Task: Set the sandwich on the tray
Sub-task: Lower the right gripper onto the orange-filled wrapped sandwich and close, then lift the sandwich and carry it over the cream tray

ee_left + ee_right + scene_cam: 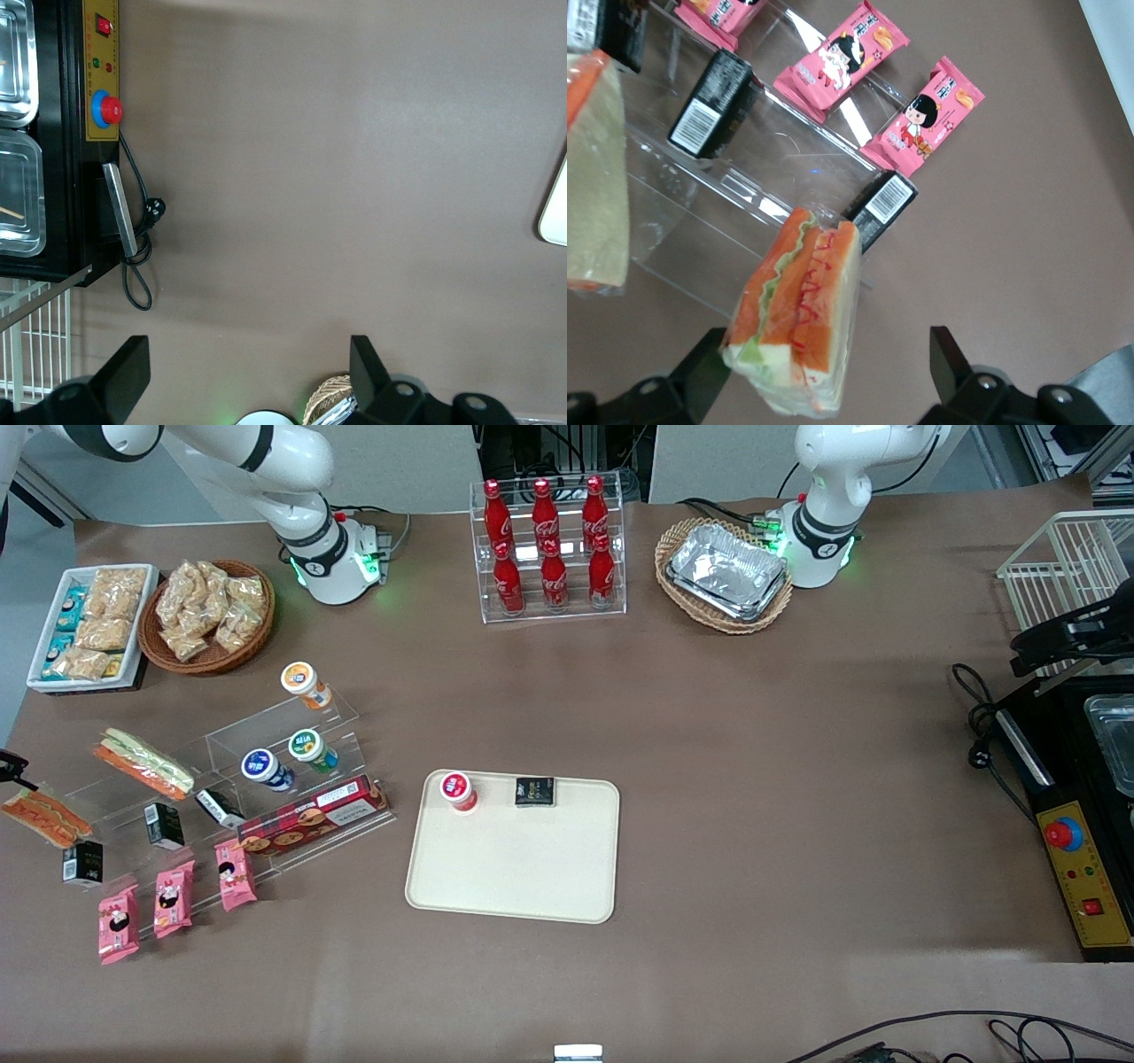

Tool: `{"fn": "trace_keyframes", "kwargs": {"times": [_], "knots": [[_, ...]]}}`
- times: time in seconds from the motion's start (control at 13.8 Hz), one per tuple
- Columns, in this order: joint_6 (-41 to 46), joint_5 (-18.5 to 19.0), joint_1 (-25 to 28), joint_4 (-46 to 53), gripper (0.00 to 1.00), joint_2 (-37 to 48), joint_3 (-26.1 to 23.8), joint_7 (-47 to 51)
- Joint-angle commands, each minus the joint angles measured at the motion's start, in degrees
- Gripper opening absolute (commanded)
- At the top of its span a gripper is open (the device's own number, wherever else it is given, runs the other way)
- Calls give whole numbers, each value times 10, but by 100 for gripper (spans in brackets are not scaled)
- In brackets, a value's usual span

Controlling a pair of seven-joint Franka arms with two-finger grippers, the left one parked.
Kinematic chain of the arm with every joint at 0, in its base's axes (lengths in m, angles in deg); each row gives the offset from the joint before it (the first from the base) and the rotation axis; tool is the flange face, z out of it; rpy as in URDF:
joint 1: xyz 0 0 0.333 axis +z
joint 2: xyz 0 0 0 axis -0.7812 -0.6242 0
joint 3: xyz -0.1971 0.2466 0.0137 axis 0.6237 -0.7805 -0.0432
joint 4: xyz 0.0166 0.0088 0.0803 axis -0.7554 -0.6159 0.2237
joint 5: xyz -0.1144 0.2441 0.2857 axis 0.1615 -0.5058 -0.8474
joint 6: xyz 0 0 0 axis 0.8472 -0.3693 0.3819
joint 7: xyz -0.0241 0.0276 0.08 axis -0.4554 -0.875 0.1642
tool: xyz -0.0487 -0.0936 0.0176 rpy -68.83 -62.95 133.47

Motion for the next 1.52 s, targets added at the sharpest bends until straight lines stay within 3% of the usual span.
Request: {"fn": "trace_keyframes", "kwargs": {"times": [0.0,0.14,0.22,0.43,0.51,0.8,1.09,1.23,1.45], "knots": [[-20,-24,-13,4,100,-27,0,-19],[-22,-42,-13,4,100,-37,1,-19],[-23,-50,-13,4,92,-41,1,-19],[-22,-50,-13,7,14,-42,1,-18],[-21,-50,-13,9,0,-42,2,-21],[-8,-52,-13,19,0,-32,0,-12],[98,-48,6,64,0,-6,-5,55],[155,-50,40,94,0,-6,-6,72],[171,-51,144,114,0,4,-10,142]]}}
